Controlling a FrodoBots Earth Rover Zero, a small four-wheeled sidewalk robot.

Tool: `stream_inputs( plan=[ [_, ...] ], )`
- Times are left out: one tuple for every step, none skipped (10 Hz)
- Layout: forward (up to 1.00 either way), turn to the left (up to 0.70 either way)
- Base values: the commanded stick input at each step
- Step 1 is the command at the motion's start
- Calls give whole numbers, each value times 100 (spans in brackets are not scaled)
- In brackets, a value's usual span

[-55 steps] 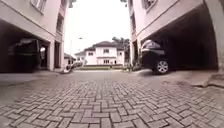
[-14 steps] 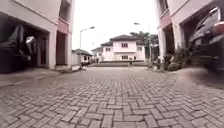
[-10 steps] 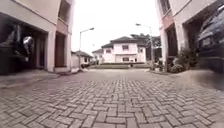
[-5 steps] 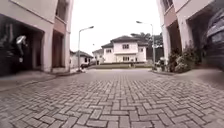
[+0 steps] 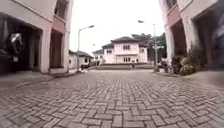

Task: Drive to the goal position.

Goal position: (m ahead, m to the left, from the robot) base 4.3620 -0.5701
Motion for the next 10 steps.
stream_inputs(
  plan=[
    [70,0],
    [70,0],
    [70,0],
    [70,0],
    [70,0],
    [70,0],
    [70,0],
    [70,0],
    [70,0],
    [70,0]
  ],
)
